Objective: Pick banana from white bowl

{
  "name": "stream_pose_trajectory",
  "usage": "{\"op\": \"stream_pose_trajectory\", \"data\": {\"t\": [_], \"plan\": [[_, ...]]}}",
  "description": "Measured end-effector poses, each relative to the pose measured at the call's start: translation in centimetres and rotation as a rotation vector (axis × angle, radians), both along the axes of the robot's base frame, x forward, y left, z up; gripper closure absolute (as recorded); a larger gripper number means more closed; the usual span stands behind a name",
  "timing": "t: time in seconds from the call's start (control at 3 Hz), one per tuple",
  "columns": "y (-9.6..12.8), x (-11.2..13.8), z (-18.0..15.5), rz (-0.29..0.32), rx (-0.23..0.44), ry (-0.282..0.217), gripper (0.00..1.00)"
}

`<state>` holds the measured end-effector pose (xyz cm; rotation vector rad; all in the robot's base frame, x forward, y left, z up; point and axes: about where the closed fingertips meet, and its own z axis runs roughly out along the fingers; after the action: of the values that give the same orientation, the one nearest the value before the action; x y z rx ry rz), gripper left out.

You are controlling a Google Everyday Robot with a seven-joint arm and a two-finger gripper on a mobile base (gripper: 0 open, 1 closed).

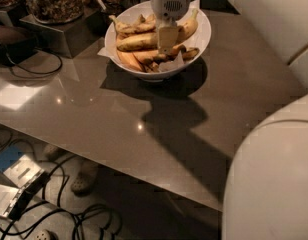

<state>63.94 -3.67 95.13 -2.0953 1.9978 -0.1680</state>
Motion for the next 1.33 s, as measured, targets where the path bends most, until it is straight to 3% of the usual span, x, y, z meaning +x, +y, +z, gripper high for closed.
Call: {"op": "stream_pose_trajectory", "data": {"t": [0.33,0.67,1.33], "plan": [[-1.7,-3.1,2.4,-0.039,0.053,-0.025,1.0],[-1.7,-3.0,2.8,-0.034,0.063,-0.034,1.0],[-2.9,-9.8,4.9,-0.025,0.07,0.029,1.0]]}}
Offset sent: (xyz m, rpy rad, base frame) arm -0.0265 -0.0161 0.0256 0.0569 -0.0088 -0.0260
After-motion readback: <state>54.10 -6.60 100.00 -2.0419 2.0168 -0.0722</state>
